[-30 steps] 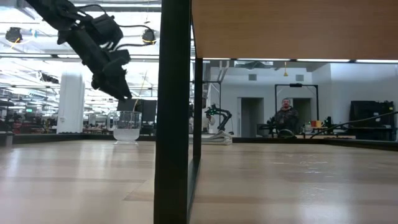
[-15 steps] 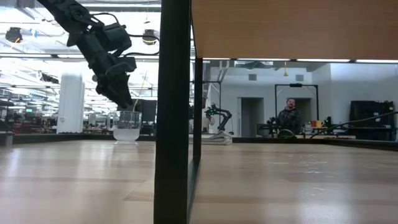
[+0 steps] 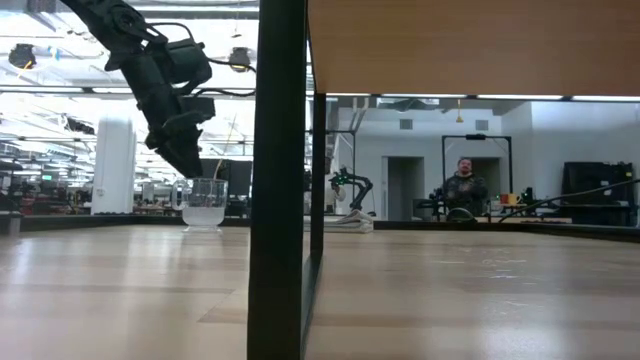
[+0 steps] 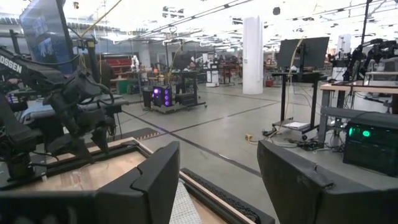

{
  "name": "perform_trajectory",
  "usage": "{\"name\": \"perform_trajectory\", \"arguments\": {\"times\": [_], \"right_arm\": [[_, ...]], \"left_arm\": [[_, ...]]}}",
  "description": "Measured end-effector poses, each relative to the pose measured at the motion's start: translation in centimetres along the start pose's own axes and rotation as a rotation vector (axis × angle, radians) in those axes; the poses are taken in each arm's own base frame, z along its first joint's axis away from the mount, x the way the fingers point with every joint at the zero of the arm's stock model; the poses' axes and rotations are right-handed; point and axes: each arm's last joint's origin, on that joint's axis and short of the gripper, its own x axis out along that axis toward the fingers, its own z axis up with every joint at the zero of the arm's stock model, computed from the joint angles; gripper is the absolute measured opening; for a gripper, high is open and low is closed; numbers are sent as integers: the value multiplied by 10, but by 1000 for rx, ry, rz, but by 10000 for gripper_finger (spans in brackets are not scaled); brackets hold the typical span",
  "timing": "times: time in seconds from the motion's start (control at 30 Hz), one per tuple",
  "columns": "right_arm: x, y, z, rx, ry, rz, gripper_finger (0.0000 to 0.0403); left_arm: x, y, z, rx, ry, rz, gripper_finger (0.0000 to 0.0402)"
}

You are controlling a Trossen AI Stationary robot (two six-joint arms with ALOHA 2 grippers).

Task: Stack small to large cups/mugs on shelf
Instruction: Put the transparent mug on the shelf

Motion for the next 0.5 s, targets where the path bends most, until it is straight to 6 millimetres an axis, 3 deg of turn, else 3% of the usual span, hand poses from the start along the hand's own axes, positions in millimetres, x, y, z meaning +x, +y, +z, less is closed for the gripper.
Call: {"name": "perform_trajectory", "arguments": {"times": [0.5], "right_arm": [[0,0,0,0,0,0,238]], "left_arm": [[0,-4,-3,-55,32,4,261]]}}
